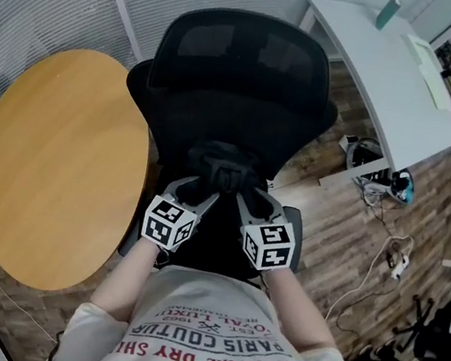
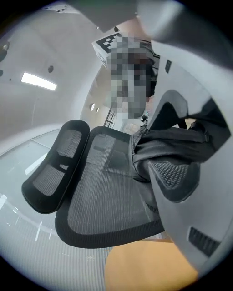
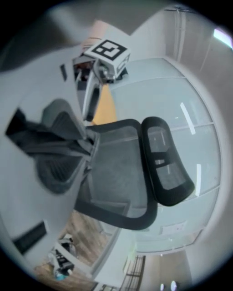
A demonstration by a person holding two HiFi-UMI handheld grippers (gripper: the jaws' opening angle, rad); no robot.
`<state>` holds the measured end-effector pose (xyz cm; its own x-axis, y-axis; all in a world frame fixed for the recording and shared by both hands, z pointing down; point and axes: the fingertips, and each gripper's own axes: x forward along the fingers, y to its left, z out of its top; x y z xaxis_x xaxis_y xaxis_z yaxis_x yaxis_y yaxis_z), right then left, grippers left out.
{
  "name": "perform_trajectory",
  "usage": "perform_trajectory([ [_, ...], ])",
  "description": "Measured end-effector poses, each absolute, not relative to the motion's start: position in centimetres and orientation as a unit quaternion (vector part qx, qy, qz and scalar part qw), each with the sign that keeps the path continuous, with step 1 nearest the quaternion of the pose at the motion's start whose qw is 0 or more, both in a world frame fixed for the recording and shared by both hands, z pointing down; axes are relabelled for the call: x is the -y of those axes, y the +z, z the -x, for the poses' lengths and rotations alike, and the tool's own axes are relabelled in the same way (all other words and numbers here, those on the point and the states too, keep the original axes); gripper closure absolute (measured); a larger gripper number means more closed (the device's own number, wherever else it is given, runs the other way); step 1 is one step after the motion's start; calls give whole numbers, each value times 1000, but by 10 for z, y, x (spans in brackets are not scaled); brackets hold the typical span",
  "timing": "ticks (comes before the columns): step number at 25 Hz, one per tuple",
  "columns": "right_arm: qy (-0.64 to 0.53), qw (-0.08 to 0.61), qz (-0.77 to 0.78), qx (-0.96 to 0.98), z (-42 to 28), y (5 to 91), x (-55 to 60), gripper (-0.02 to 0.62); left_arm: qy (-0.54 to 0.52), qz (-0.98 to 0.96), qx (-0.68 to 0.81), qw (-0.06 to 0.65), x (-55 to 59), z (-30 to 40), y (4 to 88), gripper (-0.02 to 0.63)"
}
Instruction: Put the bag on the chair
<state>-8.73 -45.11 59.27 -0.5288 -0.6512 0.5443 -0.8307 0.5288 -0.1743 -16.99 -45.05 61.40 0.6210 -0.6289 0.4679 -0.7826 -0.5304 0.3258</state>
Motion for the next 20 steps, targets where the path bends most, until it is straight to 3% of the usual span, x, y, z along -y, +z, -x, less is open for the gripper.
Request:
perform_trajectory([
  [3, 194, 192, -457, 847, 80, 572, 455, 543, 138, -872, 407, 235, 446, 166, 593, 408],
  [7, 164, 155, -462, 858, 79, 541, 454, 561, 131, -887, 400, 191, 440, 160, 565, 461],
  [10, 133, 114, -461, 870, 82, 510, 451, 568, 111, -894, 403, 161, 437, 162, 540, 566],
  [20, 48, 61, -424, 902, 103, 440, 424, 569, 74, -905, 419, 15, 417, 177, 440, 577],
])
